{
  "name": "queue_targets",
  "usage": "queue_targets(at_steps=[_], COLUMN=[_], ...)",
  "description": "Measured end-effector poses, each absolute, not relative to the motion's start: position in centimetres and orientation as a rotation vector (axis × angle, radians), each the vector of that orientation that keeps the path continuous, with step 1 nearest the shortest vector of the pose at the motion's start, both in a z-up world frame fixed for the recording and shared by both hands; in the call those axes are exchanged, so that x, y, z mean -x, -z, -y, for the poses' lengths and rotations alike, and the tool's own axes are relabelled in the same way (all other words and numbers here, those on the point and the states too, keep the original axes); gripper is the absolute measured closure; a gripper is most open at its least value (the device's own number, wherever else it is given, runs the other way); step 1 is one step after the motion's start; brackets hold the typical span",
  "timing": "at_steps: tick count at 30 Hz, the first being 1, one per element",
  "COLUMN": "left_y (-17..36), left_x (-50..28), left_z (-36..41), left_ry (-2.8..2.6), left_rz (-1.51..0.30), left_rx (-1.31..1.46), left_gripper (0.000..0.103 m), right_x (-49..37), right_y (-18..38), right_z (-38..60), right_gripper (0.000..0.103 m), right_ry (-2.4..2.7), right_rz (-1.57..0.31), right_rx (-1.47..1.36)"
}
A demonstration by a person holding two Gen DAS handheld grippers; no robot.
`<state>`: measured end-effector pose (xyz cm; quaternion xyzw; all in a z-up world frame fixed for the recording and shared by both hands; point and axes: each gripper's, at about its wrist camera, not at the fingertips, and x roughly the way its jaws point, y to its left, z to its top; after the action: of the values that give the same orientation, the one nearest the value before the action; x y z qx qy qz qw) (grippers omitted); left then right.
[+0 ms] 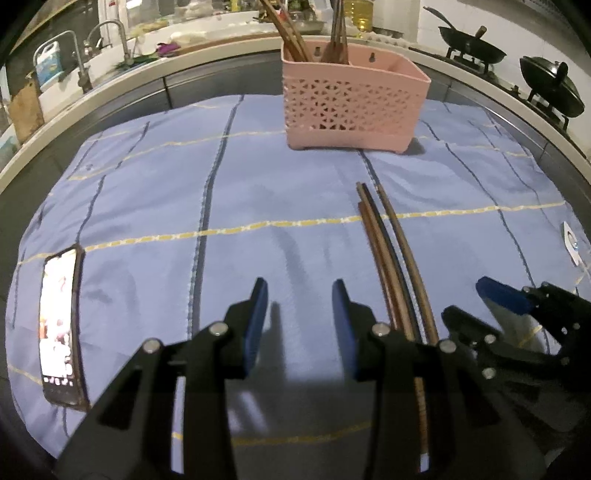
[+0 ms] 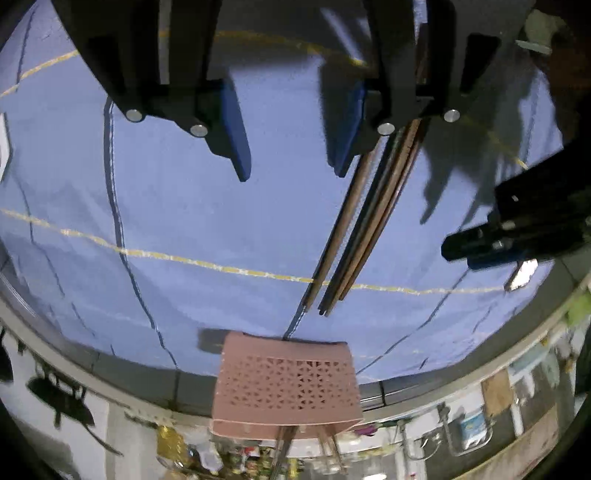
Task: Organize utensils
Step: 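Grasp a chopstick with the left tool while the right tool grasps another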
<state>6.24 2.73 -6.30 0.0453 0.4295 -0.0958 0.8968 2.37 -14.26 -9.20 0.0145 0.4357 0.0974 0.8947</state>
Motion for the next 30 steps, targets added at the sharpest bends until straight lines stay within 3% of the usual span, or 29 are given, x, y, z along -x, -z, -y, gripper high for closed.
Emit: queue_targets(at_steps=[21, 30], left_y=[7.3, 6.8], left_x=[-6.9, -6.6], left_z=[-2.5, -0.4], left_ry=[0.167, 0.348], left_rz=[-0.942, -0.979], left_rx=[-0.106, -0.035], left_gripper=[0.069, 0.069], right_x=[-1.0, -2.4], right_y=[10.0, 10.3], right_z=[13.1, 16.6], right_gripper=[0.057, 0.057], right_ry=[-0.214, -0.127], right_rz=[-0.866, -0.864], right_rx=[0.103, 0.019])
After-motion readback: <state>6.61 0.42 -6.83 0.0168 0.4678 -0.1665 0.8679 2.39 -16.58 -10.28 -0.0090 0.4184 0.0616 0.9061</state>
